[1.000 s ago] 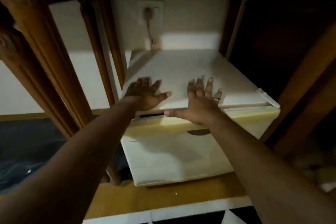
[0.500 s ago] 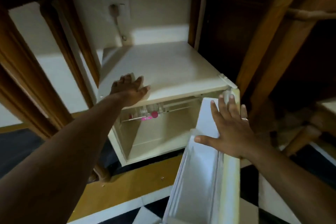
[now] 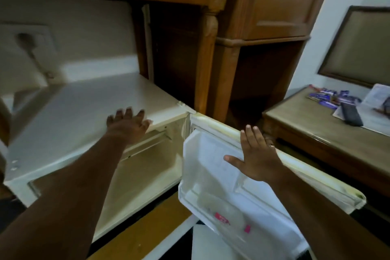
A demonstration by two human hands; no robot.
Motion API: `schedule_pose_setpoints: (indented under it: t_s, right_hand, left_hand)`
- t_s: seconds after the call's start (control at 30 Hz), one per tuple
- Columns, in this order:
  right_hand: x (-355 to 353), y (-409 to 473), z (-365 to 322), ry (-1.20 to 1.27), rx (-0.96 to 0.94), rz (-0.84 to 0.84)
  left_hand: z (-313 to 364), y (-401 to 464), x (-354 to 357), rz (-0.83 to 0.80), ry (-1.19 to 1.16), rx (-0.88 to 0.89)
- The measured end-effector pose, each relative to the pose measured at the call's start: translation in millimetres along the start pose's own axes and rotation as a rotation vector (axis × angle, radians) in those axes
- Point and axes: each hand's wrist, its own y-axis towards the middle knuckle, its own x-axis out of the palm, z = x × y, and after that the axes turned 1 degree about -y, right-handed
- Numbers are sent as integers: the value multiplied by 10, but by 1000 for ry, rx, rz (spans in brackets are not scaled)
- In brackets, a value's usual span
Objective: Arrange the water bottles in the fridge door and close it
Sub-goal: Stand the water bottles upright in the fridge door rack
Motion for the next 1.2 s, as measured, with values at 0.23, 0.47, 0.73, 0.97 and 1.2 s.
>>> schedule_pose_setpoints:
  t_s: [0.23, 0.47, 0.73, 0.97, 1.2]
  right_hand:
    - [42, 222, 34, -24, 64, -39]
    - [304, 52, -666, 337, -175, 187]
    - [1551, -327, -376, 70, -12, -284]
    - [1908, -232, -153, -75, -10, -441]
    - [1625, -24, -223, 65, 6, -491]
  left_hand:
    - [88, 21, 61, 66, 30, 69]
    - [34, 56, 129, 103, 12, 88]
    - [41, 121, 191, 151, 22, 104]
    - [48, 147, 217, 174, 31, 81]
    - [57, 143, 220, 167, 36, 79]
